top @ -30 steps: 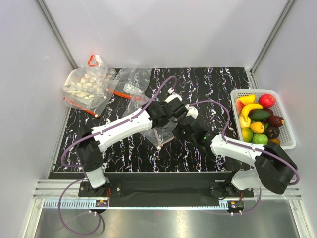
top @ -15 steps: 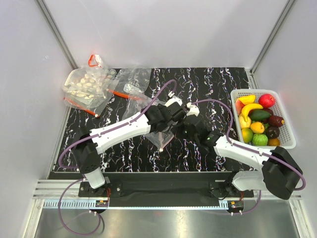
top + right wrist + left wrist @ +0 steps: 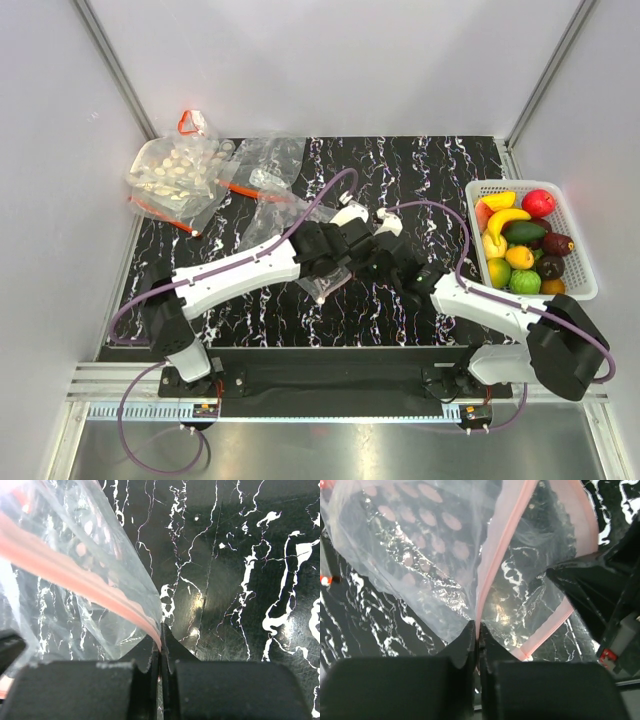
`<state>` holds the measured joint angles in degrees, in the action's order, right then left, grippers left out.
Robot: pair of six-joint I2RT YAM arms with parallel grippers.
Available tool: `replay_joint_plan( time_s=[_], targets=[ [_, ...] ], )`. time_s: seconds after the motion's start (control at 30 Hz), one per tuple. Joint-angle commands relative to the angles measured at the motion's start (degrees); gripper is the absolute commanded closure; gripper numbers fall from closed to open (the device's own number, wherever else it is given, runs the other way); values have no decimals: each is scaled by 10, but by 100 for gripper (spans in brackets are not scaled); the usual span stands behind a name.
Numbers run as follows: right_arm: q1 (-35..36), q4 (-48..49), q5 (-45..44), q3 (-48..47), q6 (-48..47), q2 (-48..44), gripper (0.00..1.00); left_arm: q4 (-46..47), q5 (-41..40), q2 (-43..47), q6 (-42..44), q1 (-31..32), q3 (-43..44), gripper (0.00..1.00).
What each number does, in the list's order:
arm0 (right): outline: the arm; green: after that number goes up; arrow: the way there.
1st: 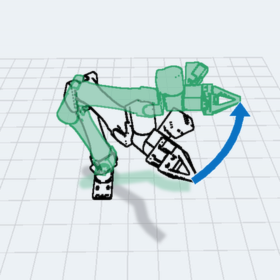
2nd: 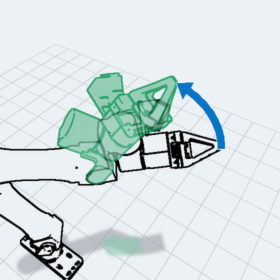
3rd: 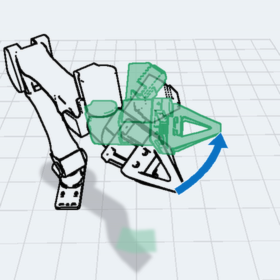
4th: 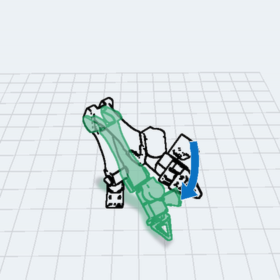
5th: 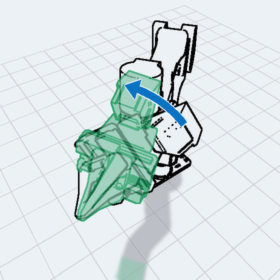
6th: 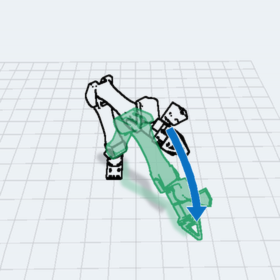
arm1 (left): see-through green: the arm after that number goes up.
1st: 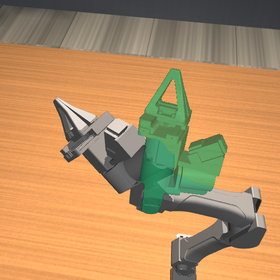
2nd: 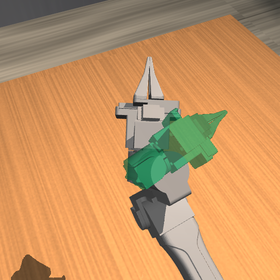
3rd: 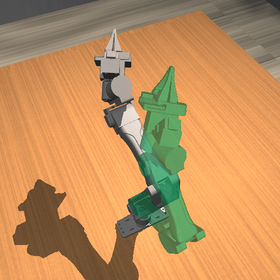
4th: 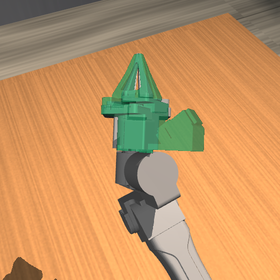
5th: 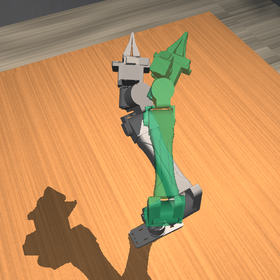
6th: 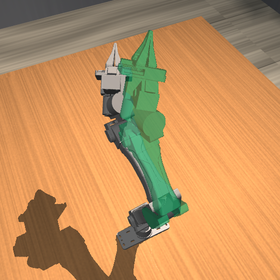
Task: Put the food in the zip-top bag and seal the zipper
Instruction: Open the zipper of the food storage bag at the center of the board.
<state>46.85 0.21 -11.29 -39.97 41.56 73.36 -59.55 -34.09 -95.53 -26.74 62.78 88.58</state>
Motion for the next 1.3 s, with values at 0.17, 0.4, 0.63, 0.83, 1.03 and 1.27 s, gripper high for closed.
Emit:
replay_joint_plan(
  time_s=[0.17, 0.4, 0.63, 0.83, 1.03, 1.27],
  targets=[
    [-38, 7, 33, -24, -10, 32, 100, -58, -63, -3, 6, 0, 69, 100],
    [-63, -21, 65, -54, -24, 76, 99, -156, -67, -88, 13, 0, 192, 100],
    [-67, -53, 46, -58, -56, 51, 71, -124, -36, -123, 34, -7, 207, 100],
    [-79, -104, 56, -57, -84, 0, 44, -74, 27, -132, 52, -26, 196, 100],
    [-92, -153, 44, -37, -90, -90, 38, -9, 102, -118, 57, -68, 146, 100],
    [-117, -227, 7, -45, -100, -159, 39, 41, 138, -106, 60, -86, 106, 100]
  ],
)
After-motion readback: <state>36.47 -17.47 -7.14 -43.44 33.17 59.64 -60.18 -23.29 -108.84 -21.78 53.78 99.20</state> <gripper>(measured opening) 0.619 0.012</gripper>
